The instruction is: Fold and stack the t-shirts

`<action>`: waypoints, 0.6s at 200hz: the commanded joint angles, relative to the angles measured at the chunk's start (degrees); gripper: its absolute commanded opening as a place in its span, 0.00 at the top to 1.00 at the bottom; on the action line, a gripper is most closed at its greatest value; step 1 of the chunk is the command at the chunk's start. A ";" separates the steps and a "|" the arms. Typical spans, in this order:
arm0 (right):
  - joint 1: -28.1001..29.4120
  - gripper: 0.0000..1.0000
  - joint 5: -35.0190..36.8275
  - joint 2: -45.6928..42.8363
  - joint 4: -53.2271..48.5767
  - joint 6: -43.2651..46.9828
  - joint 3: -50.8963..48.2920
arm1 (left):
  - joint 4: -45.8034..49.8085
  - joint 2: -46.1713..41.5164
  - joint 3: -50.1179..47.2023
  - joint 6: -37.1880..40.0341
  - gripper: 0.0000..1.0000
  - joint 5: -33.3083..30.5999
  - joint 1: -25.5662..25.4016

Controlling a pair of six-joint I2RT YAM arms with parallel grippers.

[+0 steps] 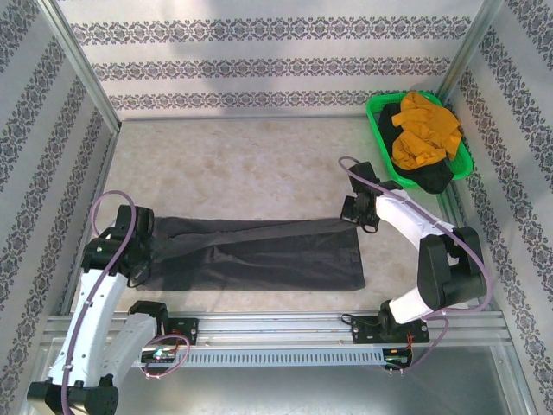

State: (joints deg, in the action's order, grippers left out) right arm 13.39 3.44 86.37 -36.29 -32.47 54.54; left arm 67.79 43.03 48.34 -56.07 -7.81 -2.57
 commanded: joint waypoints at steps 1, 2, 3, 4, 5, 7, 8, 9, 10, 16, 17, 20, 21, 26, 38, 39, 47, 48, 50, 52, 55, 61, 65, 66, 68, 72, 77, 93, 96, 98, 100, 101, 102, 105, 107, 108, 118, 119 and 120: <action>0.43 1.00 1.31 -0.49 -0.79 -1.77 -0.78 | 8.32 -1.04 1.13 -4.75 1.00 1.37 -0.85; 0.47 1.00 1.31 -0.45 -0.83 -1.83 -0.77 | 8.50 -1.07 1.14 -4.79 1.00 1.38 -0.90; 0.48 1.00 1.30 -0.48 -0.86 -1.82 -0.76 | 8.72 -1.04 1.14 -4.86 1.00 1.39 -1.01; 0.49 1.00 1.39 -0.44 -0.87 -1.82 -0.76 | 8.83 -1.03 1.23 -4.85 1.00 1.39 -1.11; 0.50 1.00 1.35 -0.38 -0.92 -1.86 -0.80 | 9.10 -1.02 1.32 -4.84 1.00 1.40 -1.16; 0.54 1.00 1.42 -0.36 -1.00 -1.93 -0.74 | 9.55 -0.99 1.43 -4.97 1.00 1.46 -1.35; 0.56 1.00 1.45 -0.39 -0.99 -2.00 -0.71 | 9.77 -1.00 1.46 -4.94 1.00 1.47 -1.41; 0.53 1.00 1.42 -0.35 -1.11 -2.04 -0.73 | 9.93 -0.96 1.52 -4.93 1.00 1.44 -1.49; 0.56 1.00 1.49 -0.34 -1.13 -2.10 -0.70 | 10.14 -0.95 1.60 -4.97 1.00 1.46 -1.57; 0.55 1.00 1.61 -0.35 -1.47 -2.24 -0.75 | 11.21 -0.89 1.80 -4.91 1.00 1.49 -2.09; 0.61 1.00 1.59 -0.33 -1.53 -2.29 -0.71 | 11.43 -0.86 1.82 -4.91 1.00 1.44 -2.18; 0.67 1.00 1.57 -0.47 -1.65 -2.34 -0.74 | 11.82 -0.84 1.85 -4.92 1.00 1.36 -2.32; 0.67 1.00 1.61 -0.48 -1.66 -2.38 -0.75 | 11.87 -0.84 1.89 -4.88 1.00 1.33 -2.43; 0.73 1.00 1.65 -0.61 -1.92 -2.55 -0.68 | 12.67 -0.86 1.88 -4.60 1.00 1.32 -2.74; 0.78 1.00 1.84 -1.34 -2.92 -2.97 -0.84 | 14.02 -1.01 1.23 -4.13 1.00 0.89 -3.51; 0.81 1.00 1.83 -1.44 -2.96 -3.00 -0.93 | 14.12 -1.01 1.14 -4.09 1.00 0.79 -3.55; 0.89 1.00 1.74 -2.08 -3.51 -3.29 -1.17 | 14.55 -1.10 0.45 -3.95 1.00 0.35 -3.71; 0.87 1.00 1.70 -2.21 -3.56 -3.34 -1.23 | 14.56 -1.15 0.40 -3.95 1.00 0.35 -3.73; 0.88 1.00 1.67 -2.42 -3.66 -3.40 -1.38 | 14.50 -1.11 0.19 -3.95 1.00 0.23 -3.75; 0.90 1.00 1.59 -2.61 -3.75 -3.53 -1.48 | 14.55 -1.10 -0.02 -3.91 1.00 0.25 -3.71; 0.93 1.00 1.43 -2.81 -3.95 -3.61 -1.60 | 14.29 -1.20 -0.32 -3.83 1.00 0.20 -3.75; 1.02 1.00 1.13 -3.31 -4.25 -3.85 -1.85 | 13.85 -1.24 -0.75 -3.82 1.00 0.02 -3.76; 1.03 1.00 0.96 -3.73 -4.37 -3.97 -2.10 | 13.60 -1.19 -1.02 -3.93 1.00 -0.13 -3.75; 1.07 1.00 0.87 -3.78 -4.39 -3.99 -2.17 | 13.55 -1.19 -1.03 -3.94 1.00 -0.16 -3.76; 1.08 1.00 0.76 -4.04 -4.46 -4.07 -2.30 | 13.48 -1.19 -1.11 -4.08 1.00 -0.24 -3.76; 1.10 1.00 0.68 -4.32 -4.69 -4.24 -2.50 | 13.36 -1.15 -1.14 -4.41 1.00 -0.46 -3.68; 1.16 1.00 0.67 -4.73 -5.06 -4.58 -2.81 | 13.19 -1.08 -1.06 -4.76 1.00 -0.46 -3.73; 1.25 1.00 0.33 -5.77 -5.48 -4.93 -3.57 | 13.86 -0.67 -0.79 -5.92 1.00 -1.55 -4.08; 1.28 1.00 0.25 -5.88 -5.46 -5.05 -3.70 | 14.11 -0.61 -0.71 -5.96 1.00 -1.94 -4.11; 1.29 1.00 0.25 -5.91 -5.46 -5.10 -3.85 | 14.30 -0.56 -0.70 -6.02 1.00 -2.18 -4.15; 1.36 1.00 0.12 -5.94 -5.48 -5.23 -3.97 | 14.48 -0.50 -0.70 -6.05 1.00 -2.42 -4.19; 1.32 1.00 0.05 -5.94 -5.47 -5.23 -4.03 | 14.61 -0.45 -0.61 -6.06 1.00 -2.58 -4.19; 1.35 1.00 0.06 -5.95 -5.46 -5.28 -4.02 | 14.76 -0.43 -0.66 -6.06 1.00 -2.70 -4.15; 1.31 1.00 -0.09 -6.00 -5.48 -5.32 -4.16 | 15.00 -0.41 -0.69 -6.06 1.00 -3.04 -4.15; 1.29 1.00 -0.28 -6.01 -5.48 -5.39 -4.31 | 15.09 -0.40 -0.70 -6.00 1.00 -3.25 -4.16; 1.34 1.00 -0.37 -6.06 -5.47 -5.40 -4.33 | 15.13 -0.36 -0.74 -6.03 1.00 -3.30 -4.18; 1.44 0.95 -1.11 -5.95 -5.52 -5.56 -4.70 | 14.94 -0.20 -1.32 -5.97 1.00 -3.69 -4.17; 1.42 0.92 -1.26 -5.95 -5.54 -5.65 -4.82 | 14.84 -0.21 -1.40 -5.97 1.00 -3.65 -4.14; 1.42 0.92 -1.26 -5.95 -5.54 -5.65 -4.82 | 14.75 -0.22 -1.49 -5.93 1.00 -3.59 -4.13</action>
State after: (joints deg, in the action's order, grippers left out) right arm 14.41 3.36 81.23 -39.68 -36.34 51.35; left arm 78.59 42.57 47.75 -60.58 -8.08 -6.04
